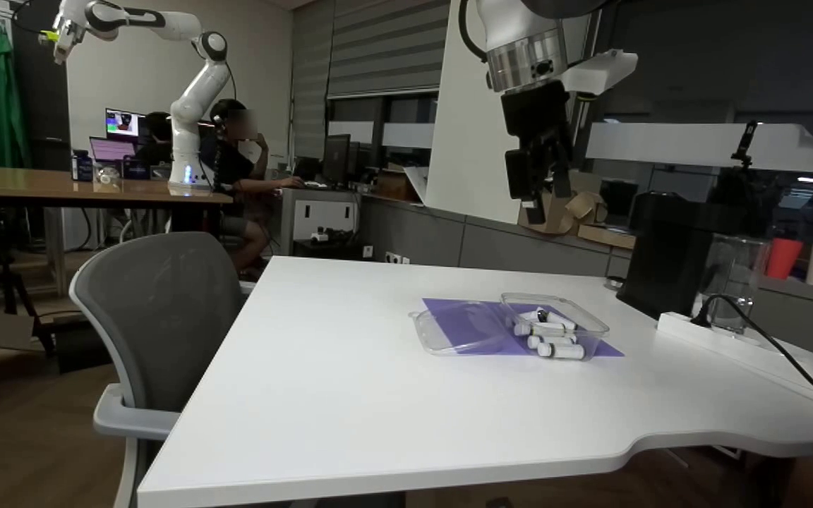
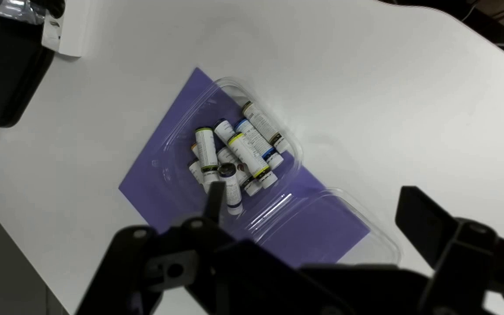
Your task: Close the lid of the clear box
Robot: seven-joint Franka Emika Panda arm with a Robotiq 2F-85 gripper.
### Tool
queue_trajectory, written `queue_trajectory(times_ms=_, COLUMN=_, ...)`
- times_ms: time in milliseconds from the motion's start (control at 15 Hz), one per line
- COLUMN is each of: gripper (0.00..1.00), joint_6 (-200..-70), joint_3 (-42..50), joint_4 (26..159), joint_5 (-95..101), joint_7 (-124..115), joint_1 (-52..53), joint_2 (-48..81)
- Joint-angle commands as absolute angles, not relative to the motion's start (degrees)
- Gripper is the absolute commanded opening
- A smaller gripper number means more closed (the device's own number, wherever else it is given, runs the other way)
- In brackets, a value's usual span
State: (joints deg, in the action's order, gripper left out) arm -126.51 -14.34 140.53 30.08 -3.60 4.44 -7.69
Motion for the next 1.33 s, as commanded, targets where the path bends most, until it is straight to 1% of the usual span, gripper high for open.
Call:
queue_trajectory(times_ms=0, gripper=1.00, joint_6=-127.6, joint_3=-14.3, joint_4=140.9, joint_5=35.7, joint_7=-3.8, joint_1=6.7, joint_2=-6.9)
queue_trajectory(times_ms=400, gripper=1.00, joint_6=-129.3, joint_3=-15.8, joint_4=141.2, joint_5=54.9, joint_7=-5.4, joint_1=10.8, joint_2=0.7)
queue_trajectory(times_ms=867, gripper=1.00, joint_6=-126.7, joint_3=-14.7, joint_4=137.4, joint_5=83.9, joint_7=-11.8, joint_1=14.1, joint_2=15.2)
queue_trajectory(times_ms=1067, gripper=1.00, joint_6=-126.6, joint_3=-14.4, joint_4=135.2, joint_5=89.5, joint_7=-15.7, joint_1=14.4, joint_2=21.1)
queue_trajectory(times_ms=1267, gripper=1.00, joint_6=-126.9, joint_3=-14.7, joint_4=132.8, joint_5=91.0, joint_7=-17.8, joint_1=14.3, joint_2=26.0)
